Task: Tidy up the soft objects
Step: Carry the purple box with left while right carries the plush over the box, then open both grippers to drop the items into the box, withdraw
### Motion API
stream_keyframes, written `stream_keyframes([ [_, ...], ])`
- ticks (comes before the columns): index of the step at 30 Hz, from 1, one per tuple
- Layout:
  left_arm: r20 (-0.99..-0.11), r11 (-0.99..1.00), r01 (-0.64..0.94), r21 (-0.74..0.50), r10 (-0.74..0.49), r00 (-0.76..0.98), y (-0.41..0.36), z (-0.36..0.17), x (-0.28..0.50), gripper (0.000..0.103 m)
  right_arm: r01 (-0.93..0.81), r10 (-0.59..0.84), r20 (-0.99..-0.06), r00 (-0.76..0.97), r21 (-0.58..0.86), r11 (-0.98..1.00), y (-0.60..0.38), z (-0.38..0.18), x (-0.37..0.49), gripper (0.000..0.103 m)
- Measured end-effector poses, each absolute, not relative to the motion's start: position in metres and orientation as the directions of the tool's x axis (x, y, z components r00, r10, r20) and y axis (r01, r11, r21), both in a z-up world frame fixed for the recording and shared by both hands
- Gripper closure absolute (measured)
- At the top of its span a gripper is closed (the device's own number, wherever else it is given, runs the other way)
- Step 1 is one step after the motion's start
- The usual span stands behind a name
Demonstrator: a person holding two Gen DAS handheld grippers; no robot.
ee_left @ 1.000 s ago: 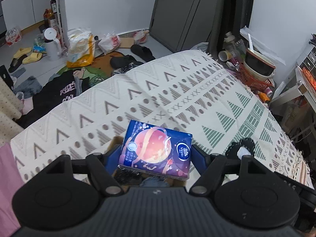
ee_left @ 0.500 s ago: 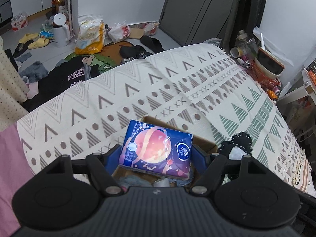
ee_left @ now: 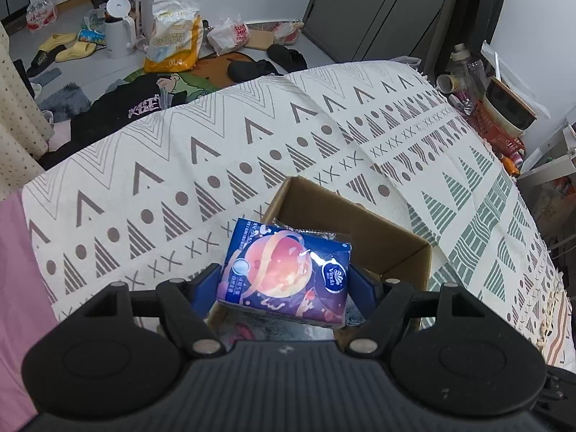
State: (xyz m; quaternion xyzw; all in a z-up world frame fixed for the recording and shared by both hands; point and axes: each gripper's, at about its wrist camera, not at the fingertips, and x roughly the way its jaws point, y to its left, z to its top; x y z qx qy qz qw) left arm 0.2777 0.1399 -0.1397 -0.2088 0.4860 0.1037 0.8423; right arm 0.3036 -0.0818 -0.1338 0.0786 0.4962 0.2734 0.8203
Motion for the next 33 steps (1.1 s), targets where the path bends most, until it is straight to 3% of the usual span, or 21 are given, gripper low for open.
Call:
stream_keyframes([
  [15, -0.850, 0.907, -0.323, -0.271, -0.068, 0.522, 0.106, -0.142, 0.310, 0.029, -0.300, 0.527, -0.759, 0.383, 0.438, 0.848, -0.110, -0.139, 0.331, 0.053],
  [24, -0.783, 0.891, -0.285, -0.353, -0.114, 0.611, 0.095, -0.126, 0.309, 0.025, -0.275, 0.527, -0.749, 0.402, 0.450, 0.849, -0.120, -0.138, 0.334, 0.053],
  [33, -0.813, 0.909, -0.301, -0.286, -0.064, 0.579, 0.096, -0.109, 0.289, 0.025, -0.241, 0.504, -0.762, 0.407, 0.443, 0.864, -0.121, -0.129, 0.319, 0.053],
])
